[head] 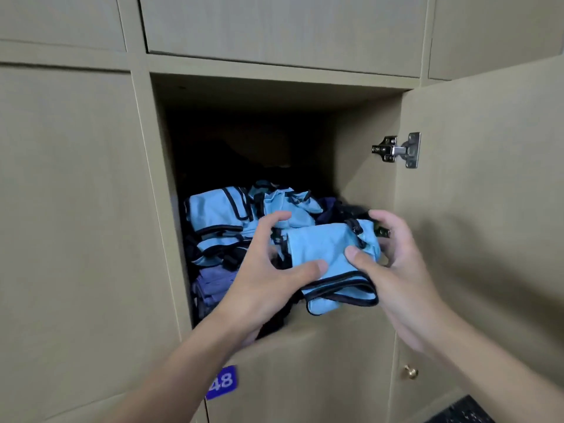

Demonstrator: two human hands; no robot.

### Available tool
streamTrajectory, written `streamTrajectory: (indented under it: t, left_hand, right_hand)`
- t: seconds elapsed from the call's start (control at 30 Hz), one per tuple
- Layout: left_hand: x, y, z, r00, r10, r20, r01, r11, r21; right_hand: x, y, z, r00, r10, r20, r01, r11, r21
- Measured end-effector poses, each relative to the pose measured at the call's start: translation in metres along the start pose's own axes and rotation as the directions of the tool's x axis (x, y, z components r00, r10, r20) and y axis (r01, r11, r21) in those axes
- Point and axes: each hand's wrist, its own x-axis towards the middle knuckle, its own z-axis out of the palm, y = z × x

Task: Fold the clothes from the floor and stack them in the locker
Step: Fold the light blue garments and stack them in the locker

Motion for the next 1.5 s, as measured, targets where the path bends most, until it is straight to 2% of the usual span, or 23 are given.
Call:
streamTrajectory:
  t: [0.1, 0.2, 0.33, 0.5, 0.57, 0.6, 0.63, 0.67, 0.7, 0.73, 0.83, 0.9, 1.17, 1.4, 1.5]
  left_hand:
    - [0.034, -0.001, -0.007, 0.991, 0.121, -0.065, -0.118, 0.992, 0.052]
    - [0.079, 0.003, -0.019, 0.968, 0.201, -0.147, -0.183, 0.974, 0.131]
    - [0.136, 0.014, -0.037, 0.936, 0.276, -0.22, -0.179, 0.909, 0.377]
    - [0.185, 0.012, -0.054, 0.877, 0.375, -0.3, -0.14, 0.797, 0.588]
    - [0.193, 0.0, -0.059, 0.875, 0.362, -0.321, -0.033, 0.706, 0.707]
    - [0.194, -0.008, -0.06, 0.871, 0.376, -0.318, 0.026, 0.61, 0.792]
    - [0.193, -0.017, -0.062, 0.868, 0.398, -0.298, 0.064, 0.506, 0.86]
    - [0.191, -0.026, -0.062, 0.865, 0.422, -0.273, 0.072, 0.433, 0.899]
    - [0.191, -0.033, -0.063, 0.863, 0.439, -0.251, 0.065, 0.395, 0.916]
    - [0.189, -0.037, -0.063, 0.863, 0.447, -0.237, 0.057, 0.379, 0.923]
    - [0.188, -0.044, -0.066, 0.867, 0.454, -0.204, 0.045, 0.336, 0.941]
    - [0.187, -0.049, -0.067, 0.877, 0.445, -0.18, 0.044, 0.299, 0.953]
    - [0.186, -0.07, -0.066, 0.897, 0.413, -0.157, 0.116, 0.123, 0.986]
    - [0.187, -0.074, -0.066, 0.91, 0.384, -0.156, 0.129, 0.097, 0.987]
    - [0.186, -0.073, -0.066, 0.923, 0.351, -0.158, 0.132, 0.097, 0.986]
  right_hand:
    - [0.043, 0.002, 0.014, 0.996, -0.082, 0.021, 0.084, 0.989, -0.12]
    - [0.088, 0.0, 0.028, 0.994, -0.096, 0.06, 0.102, 0.989, -0.103]
    - [0.142, 0.0, 0.046, 0.991, -0.026, 0.13, 0.027, 1.0, -0.005]
    - [0.193, 0.008, 0.071, 0.987, 0.013, 0.159, -0.006, 0.999, -0.044]
    - [0.207, 0.021, 0.077, 0.983, 0.044, 0.176, -0.022, 0.992, -0.122]
    - [0.213, 0.03, 0.08, 0.981, 0.058, 0.185, -0.017, 0.975, -0.22]
    - [0.219, 0.04, 0.082, 0.981, 0.057, 0.184, 0.018, 0.925, -0.38]
    - [0.222, 0.049, 0.083, 0.983, 0.038, 0.18, 0.07, 0.825, -0.561]
    - [0.222, 0.057, 0.082, 0.981, 0.005, 0.192, 0.132, 0.712, -0.689]
    - [0.22, 0.062, 0.081, 0.975, -0.037, 0.221, 0.19, 0.662, -0.726]
    - [0.216, 0.076, 0.07, 0.917, -0.12, 0.381, 0.338, 0.74, -0.581]
    - [0.218, 0.088, 0.064, 0.889, -0.128, 0.44, 0.381, 0.741, -0.554]
    - [0.224, 0.106, 0.062, 0.89, 0.039, 0.455, 0.322, 0.655, -0.684]
    - [0.224, 0.113, 0.065, 0.873, 0.096, 0.478, 0.317, 0.633, -0.706]
    - [0.22, 0.114, 0.066, 0.884, 0.122, 0.451, 0.269, 0.657, -0.704]
